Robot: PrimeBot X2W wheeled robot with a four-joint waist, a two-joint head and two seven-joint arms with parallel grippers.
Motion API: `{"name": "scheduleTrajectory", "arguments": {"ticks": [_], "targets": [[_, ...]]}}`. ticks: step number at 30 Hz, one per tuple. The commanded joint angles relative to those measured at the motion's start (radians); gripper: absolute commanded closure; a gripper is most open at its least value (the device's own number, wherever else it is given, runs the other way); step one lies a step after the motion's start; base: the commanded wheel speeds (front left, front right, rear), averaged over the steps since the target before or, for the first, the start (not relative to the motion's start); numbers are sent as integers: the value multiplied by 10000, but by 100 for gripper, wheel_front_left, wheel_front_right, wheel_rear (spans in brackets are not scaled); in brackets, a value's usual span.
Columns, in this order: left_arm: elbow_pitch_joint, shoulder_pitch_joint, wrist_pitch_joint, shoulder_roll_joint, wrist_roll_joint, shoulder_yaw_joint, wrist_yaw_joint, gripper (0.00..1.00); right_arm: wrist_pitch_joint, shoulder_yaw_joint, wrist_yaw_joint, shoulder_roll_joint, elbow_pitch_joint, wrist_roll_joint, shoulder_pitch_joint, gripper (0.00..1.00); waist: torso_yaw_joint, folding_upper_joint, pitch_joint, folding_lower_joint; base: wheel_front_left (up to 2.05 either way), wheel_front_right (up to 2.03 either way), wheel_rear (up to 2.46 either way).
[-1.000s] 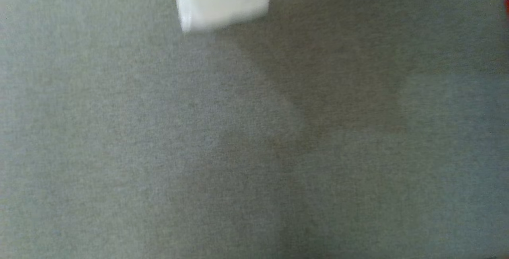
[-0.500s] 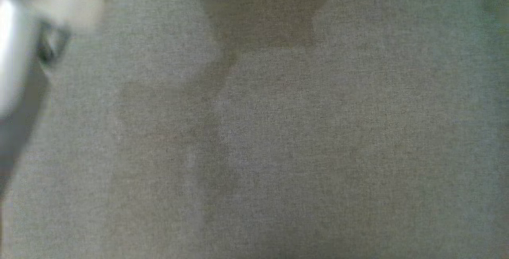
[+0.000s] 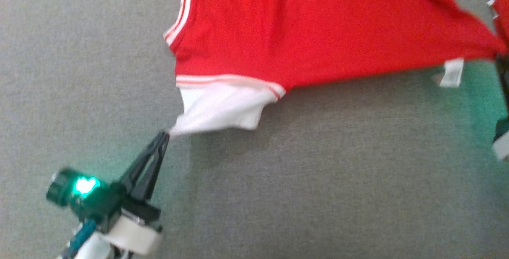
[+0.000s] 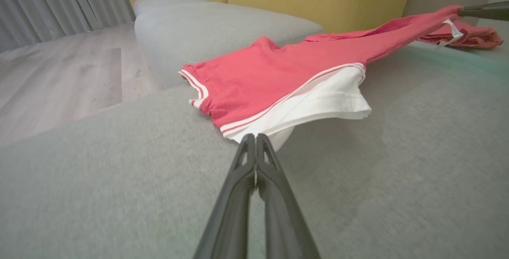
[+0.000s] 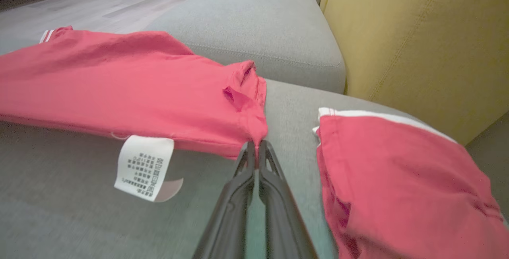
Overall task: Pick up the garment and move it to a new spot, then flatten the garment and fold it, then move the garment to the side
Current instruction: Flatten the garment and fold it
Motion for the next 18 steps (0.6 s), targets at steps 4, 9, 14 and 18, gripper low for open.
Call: {"name": "scheduleTrajectory", "arguments": {"ticks": [4, 9, 14, 18], "targets": [[-426, 697, -97, 373, -398, 353, 305, 100, -107, -566, -7, -21, -581, -630, 1271, 100, -133, 0, -407, 4, 0, 0, 0], [-269, 1417, -86, 250, -736, 0, 41, 100, -108, -971, -7, 259, -971, -980, 2643, 100, -86, 0, -699, 4, 0, 0, 0], [-207, 1457, 0, 210, -916, -212, -289, 100, -103, -1369, -7, 361, -1353, -919, 3422, 100, -29, 0, -857, 4, 0, 0, 0], [-377, 965, -10, 288, -785, -72, -406, 100, -4, -1658, -7, 339, -1641, -818, 3394, 100, 30, 0, -833, 4, 0, 0, 0]]}}
